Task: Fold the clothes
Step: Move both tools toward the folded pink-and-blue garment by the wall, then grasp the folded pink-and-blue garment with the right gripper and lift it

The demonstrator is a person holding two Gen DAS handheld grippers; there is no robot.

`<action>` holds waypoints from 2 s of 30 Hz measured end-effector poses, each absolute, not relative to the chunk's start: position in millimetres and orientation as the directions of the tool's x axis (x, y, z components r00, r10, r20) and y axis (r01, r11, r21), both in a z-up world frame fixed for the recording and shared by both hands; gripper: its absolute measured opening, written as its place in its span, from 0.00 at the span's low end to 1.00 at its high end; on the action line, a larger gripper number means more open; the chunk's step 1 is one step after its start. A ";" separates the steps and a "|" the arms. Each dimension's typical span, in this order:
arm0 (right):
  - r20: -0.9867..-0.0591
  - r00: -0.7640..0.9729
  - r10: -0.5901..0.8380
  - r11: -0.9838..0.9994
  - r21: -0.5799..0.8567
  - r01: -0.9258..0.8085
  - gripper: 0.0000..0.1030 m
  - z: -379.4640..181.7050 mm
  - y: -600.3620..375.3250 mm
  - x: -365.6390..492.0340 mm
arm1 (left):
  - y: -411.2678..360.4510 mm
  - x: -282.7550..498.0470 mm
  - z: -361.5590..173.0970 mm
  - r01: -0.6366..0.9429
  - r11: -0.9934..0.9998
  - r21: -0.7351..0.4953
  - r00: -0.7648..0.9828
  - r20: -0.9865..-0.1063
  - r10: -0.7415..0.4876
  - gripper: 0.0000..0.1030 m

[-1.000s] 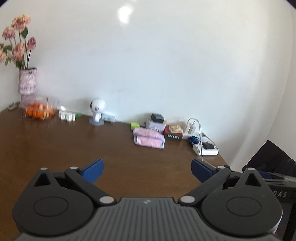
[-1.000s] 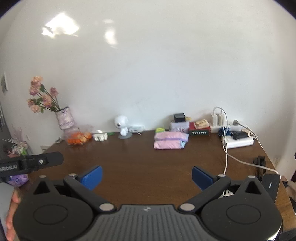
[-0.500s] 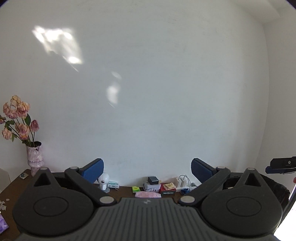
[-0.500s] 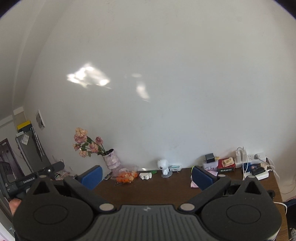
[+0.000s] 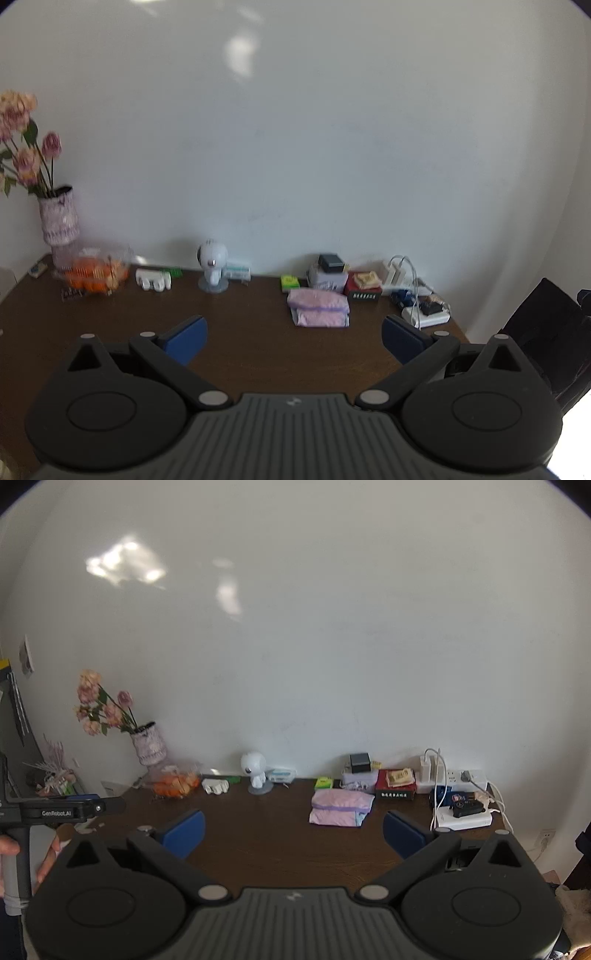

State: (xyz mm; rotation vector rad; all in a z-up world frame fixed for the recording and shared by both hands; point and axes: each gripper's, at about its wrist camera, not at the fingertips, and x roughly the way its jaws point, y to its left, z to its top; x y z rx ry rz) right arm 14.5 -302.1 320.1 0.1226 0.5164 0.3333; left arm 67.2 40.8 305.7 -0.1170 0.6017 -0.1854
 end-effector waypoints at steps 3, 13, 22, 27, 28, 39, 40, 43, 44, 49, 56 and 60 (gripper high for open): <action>-0.521 0.789 0.325 0.945 0.206 -0.254 1.00 260.8 -293.4 72.2 | 27.3 116.0 246.8 0.127 0.978 -0.168 0.757 -0.621 -0.205 1.00; -0.658 0.670 0.344 0.925 0.361 -0.120 0.85 110.7 -300.9 279.8 | -0.5 306.9 93.5 0.040 0.960 -0.276 0.628 -0.741 -0.239 1.00; -0.681 0.635 0.364 0.922 0.359 -0.143 0.70 20.7 -291.6 396.3 | -22.5 415.2 30.2 0.056 0.935 -0.351 0.622 -0.720 -0.307 0.80; -0.685 0.616 0.389 0.915 0.365 -0.171 0.44 -0.4 -282.0 426.6 | -36.0 436.6 4.8 0.100 0.916 -0.390 0.573 -0.730 -0.373 0.43; -0.689 0.608 0.394 0.914 0.365 -0.179 0.29 -4.4 -278.3 431.4 | -38.7 439.2 1.1 0.110 0.913 -0.392 0.557 -0.737 -0.383 0.21; -0.539 0.688 0.485 0.869 0.384 -0.311 0.01 74.5 -265.6 358.8 | -18.3 374.2 77.8 0.183 0.866 -0.465 0.645 -0.608 -0.463 0.02; -0.508 0.705 0.495 0.864 0.376 -0.335 0.01 96.3 -265.3 341.3 | -15.1 356.3 98.4 0.210 0.864 -0.458 0.660 -0.585 -0.471 0.02; -0.413 0.745 0.524 0.847 0.342 -0.407 0.01 161.6 -263.3 278.9 | -5.2 296.7 160.8 0.300 0.855 -0.424 0.699 -0.512 -0.499 0.02; -0.387 0.752 0.534 0.842 0.327 -0.430 0.01 179.2 -263.0 257.5 | -1.4 272.7 181.1 0.322 0.851 -0.416 0.710 -0.489 -0.507 0.02; -0.328 0.769 0.549 0.836 0.220 -0.503 0.01 223.8 -252.0 142.0 | 10.2 147.4 234.8 0.394 0.858 -0.329 0.759 -0.411 -0.506 0.02; -0.528 0.606 0.595 0.786 0.223 -0.576 0.01 117.0 -231.5 -9.3 | 44.2 -7.5 125.4 0.345 0.866 -0.361 0.634 -0.591 -0.499 0.03; -0.629 0.508 0.588 0.785 0.295 -0.544 0.07 43.2 -229.3 -61.7 | 64.1 -57.9 69.9 0.239 0.857 -0.456 0.548 -0.665 -0.507 0.07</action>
